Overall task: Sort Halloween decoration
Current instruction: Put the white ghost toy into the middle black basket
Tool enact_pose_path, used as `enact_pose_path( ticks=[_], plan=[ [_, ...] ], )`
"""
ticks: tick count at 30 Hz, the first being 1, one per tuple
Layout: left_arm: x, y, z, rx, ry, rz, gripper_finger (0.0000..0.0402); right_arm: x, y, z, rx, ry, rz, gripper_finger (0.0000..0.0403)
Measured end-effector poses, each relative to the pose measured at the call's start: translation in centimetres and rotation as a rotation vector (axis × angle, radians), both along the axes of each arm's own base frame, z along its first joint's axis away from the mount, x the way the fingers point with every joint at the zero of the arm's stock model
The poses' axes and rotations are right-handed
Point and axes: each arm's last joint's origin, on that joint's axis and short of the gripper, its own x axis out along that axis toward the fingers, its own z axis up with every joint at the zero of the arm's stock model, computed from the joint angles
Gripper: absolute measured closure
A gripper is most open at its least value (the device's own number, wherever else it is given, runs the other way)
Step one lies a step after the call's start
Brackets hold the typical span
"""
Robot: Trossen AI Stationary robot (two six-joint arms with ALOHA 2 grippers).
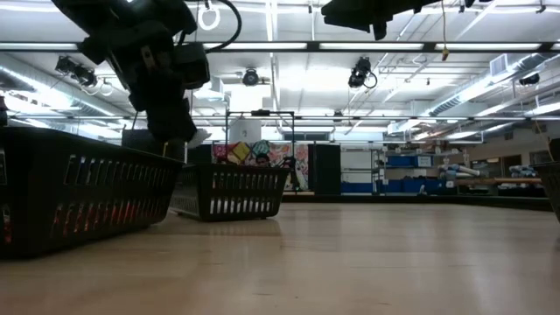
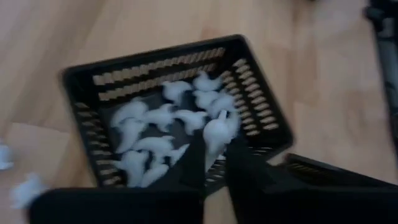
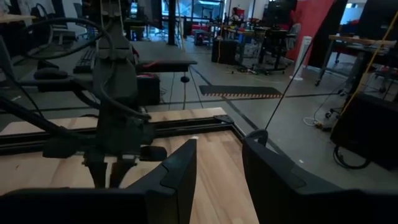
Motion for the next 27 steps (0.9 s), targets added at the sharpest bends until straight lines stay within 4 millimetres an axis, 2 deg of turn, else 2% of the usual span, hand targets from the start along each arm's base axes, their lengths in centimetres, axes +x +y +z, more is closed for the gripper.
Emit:
enact_pose_path(
  ticks=[5, 9, 14, 17, 24, 27],
  plan=[
    [-0.3, 0.5, 0.3, 0.048, -0.006, 0.026, 0.0248, 0.0, 0.0, -0.1, 0.001, 0.006, 0.000, 0.0269],
    [-0.9, 1.5, 1.2, 0.078, 0.027, 0.045, 0.0205, 0.0, 0.0, -0.1, 0.000, 0.008, 0.000, 0.0269],
    [-2.4, 3.3, 0.7, 0.262, 0.203, 0.120, 0.0198, 0.0, 0.0, -0.1, 0.000, 0.014, 0.001, 0.0269],
    [-3.2, 5.0, 0.0, 0.270, 0.269, 0.196, 0.0206, 0.0, 0.0, -0.1, 0.002, 0.013, 0.000, 0.0269],
    [-8.3, 10.2, -1.8, 0.326, 0.613, 0.605, 0.0228, 0.0, 0.0, -0.2, 0.000, 0.018, 0.001, 0.0269],
    [-9.9, 12.0, -2.1, 0.309, 0.648, 0.776, 0.0232, 0.0, 0.0, -0.1, -0.014, 0.015, 0.005, 0.0269]
  ],
)
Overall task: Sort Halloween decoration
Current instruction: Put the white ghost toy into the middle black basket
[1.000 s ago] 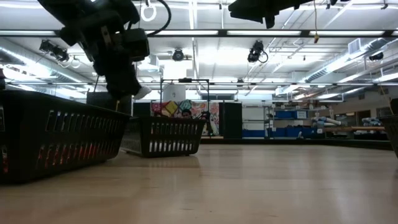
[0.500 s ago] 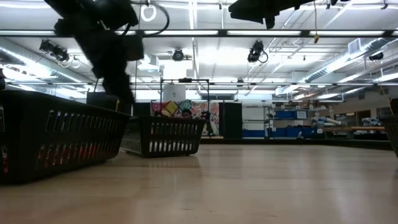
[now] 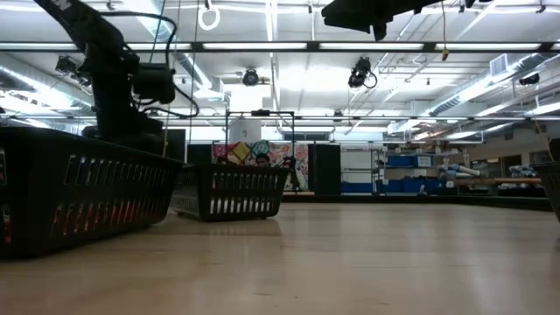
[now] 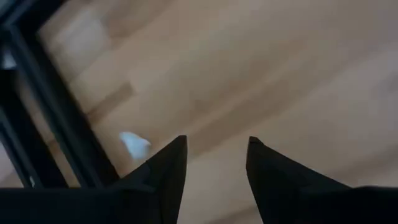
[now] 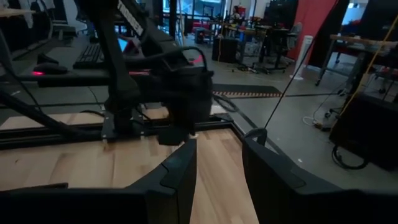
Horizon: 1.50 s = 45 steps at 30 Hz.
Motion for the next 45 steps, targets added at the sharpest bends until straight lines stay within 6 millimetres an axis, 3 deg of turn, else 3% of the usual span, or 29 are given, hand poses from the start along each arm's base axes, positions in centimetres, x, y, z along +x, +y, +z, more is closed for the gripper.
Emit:
enact_pose_path(
  ticks=[3, 8, 17, 26, 34, 39, 45],
  plan=[
    [-0.8, 1.5, -0.1, 0.022, -0.031, 0.115, 0.0232, 0.0, 0.0, 0.2, -0.005, -0.016, 0.018, 0.0269],
    [-1.9, 3.1, -1.5, 0.039, 0.092, 0.251, 0.0232, 0.1, 0.5, 0.4, -0.002, -0.036, 0.096, 0.0269],
    [-1.0, 3.9, -3.9, 0.009, 0.155, 0.291, 0.0232, 0.1, 1.2, 0.4, -0.020, -0.034, 0.130, 0.0269],
    [-0.5, 4.5, -4.0, -0.018, 0.177, 0.371, 0.0232, 0.1, 1.7, 0.5, -0.028, -0.047, 0.159, 0.0269],
    [0.0, 3.5, -3.9, -0.034, 0.266, 0.276, 0.0241, 0.1, 1.7, 0.5, -0.048, -0.043, 0.165, 0.0269],
    [1.8, 3.0, -3.1, -0.077, 0.335, 0.153, 0.0254, 0.1, 1.7, 0.9, -0.053, -0.080, 0.164, 0.0269],
    [4.5, 3.1, -3.3, -0.173, 0.635, -0.082, 0.0258, 0.1, 1.7, 0.9, -0.049, -0.083, 0.164, 0.0269]
  ],
)
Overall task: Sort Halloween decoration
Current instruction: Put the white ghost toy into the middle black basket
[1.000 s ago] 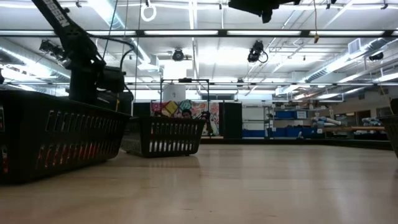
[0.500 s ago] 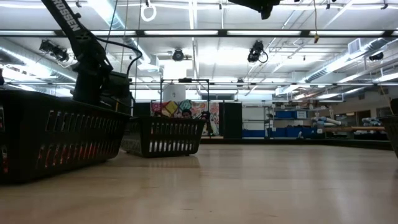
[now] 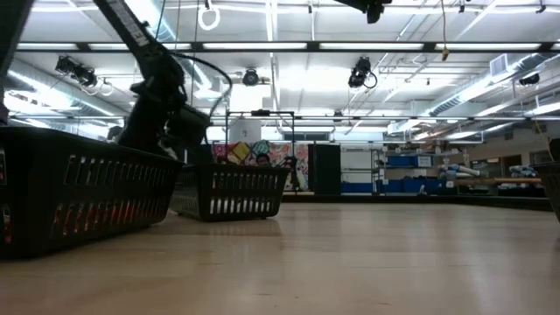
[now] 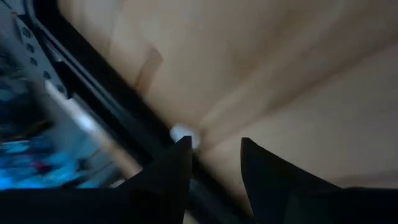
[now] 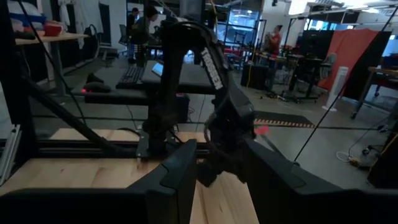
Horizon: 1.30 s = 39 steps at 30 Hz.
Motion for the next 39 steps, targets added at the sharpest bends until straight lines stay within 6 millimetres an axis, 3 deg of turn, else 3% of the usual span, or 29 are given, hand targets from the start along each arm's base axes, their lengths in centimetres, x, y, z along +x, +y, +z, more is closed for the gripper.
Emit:
enact_pose_path(
  ticks=[4, 12, 20, 24, 28, 39],
  plan=[
    [0.4, 0.6, -1.2, -0.141, 0.154, -0.088, 0.0258, 0.0, 0.1, 0.0, 0.000, 0.005, 0.004, 0.0269],
    [-1.1, 1.9, -3.7, -0.341, 0.387, -0.145, 0.0248, 0.0, 0.1, -0.2, -0.005, 0.025, 0.006, 0.0269],
    [-1.2, 2.4, -4.7, -0.384, 0.413, -0.260, 0.0174, 0.0, 0.1, -0.3, -0.006, 0.031, 0.011, 0.0269],
    [-1.3, 2.3, -4.9, -0.446, 0.445, -0.350, 0.0165, 0.0, 0.1, -0.4, -0.006, 0.037, 0.010, 0.0269],
    [-1.1, 2.4, -5.0, -0.503, 0.452, -0.443, 0.0189, 0.0, 0.1, -0.4, -0.006, 0.038, 0.011, 0.0269],
    [-0.3, 2.0, -5.3, -0.555, 0.415, -0.547, 0.0315, 0.0, 0.1, -0.4, -0.006, 0.042, 0.011, 0.0269]
  ],
)
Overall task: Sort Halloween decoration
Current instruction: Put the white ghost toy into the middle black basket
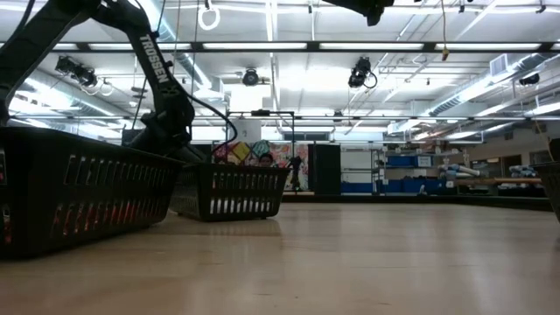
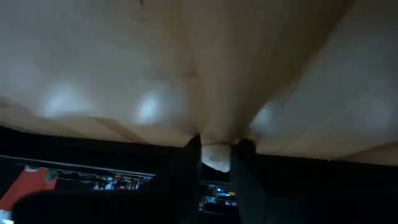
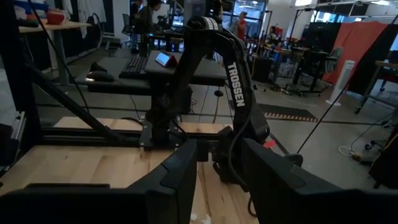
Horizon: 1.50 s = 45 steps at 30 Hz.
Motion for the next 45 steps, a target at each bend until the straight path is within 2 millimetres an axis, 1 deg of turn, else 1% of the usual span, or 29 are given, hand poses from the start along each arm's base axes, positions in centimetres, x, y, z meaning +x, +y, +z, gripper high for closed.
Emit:
enact_pose_path(
  ticks=[5, 6, 15, 19, 22, 26, 28, 31, 34, 37, 39, 41, 45],
  plan=[
    [-0.1, -0.2, 0.2, 0.012, 0.020, 0.023, 0.0386, 0.0, 0.0, 0.0, 0.000, 0.000, 0.000, 0.0269],
    [-0.2, -0.2, 0.2, 0.016, 0.024, 0.027, 0.0393, 0.0, 0.0, 0.0, 0.000, 0.000, 0.000, 0.0269],
    [0.1, -0.3, 0.9, 0.016, 0.062, 0.037, 0.0401, 0.0, 0.0, 0.0, 0.000, 0.000, 0.000, 0.0269],
    [1.0, -0.6, 1.4, 0.050, 0.070, -0.001, 0.0401, 0.0, 0.0, 0.0, 0.000, 0.000, 0.000, 0.0269],
    [2.1, -1.0, 2.0, 0.076, 0.070, -0.023, 0.0401, 0.0, 0.0, 0.0, 0.000, 0.000, 0.000, 0.0269],
    [4.0, -1.7, 3.7, 0.136, 0.038, -0.044, 0.0401, 0.0, 0.0, 0.0, 0.000, 0.000, 0.000, 0.0269],
    [5.1, -2.1, 5.0, 0.176, -0.009, -0.068, 0.0401, 0.0, 0.0, 0.0, 0.000, 0.000, 0.000, 0.0269],
    [6.6, -3.1, 7.6, 0.219, -0.082, -0.111, 0.0401, 0.0, 0.0, -0.1, -0.001, 0.005, -0.002, 0.0269],
    [7.6, -4.5, 10.9, 0.280, -0.184, -0.141, 0.0401, 0.0, -0.1, -0.3, -0.002, 0.027, -0.016, 0.0269],
    [8.2, -6.8, 14.2, 0.329, -0.319, -0.199, 0.0401, -0.1, -0.2, -0.4, -0.019, 0.050, -0.055, 0.0269],
    [8.5, -8.9, 16.0, 0.323, -0.419, -0.242, 0.0401, -0.3, -0.3, -0.5, -0.032, 0.067, -0.091, 0.0269],
    [8.7, -11.3, 17.4, 0.293, -0.527, -0.280, 0.0401, -0.4, -0.4, -0.5, -0.036, 0.079, -0.123, 0.0269],
    [9.3, -16.6, 19.0, 0.213, -0.747, -0.393, 0.0401, -0.9, -0.5, -0.5, -0.041, 0.101, -0.177, 0.0269]
  ],
)
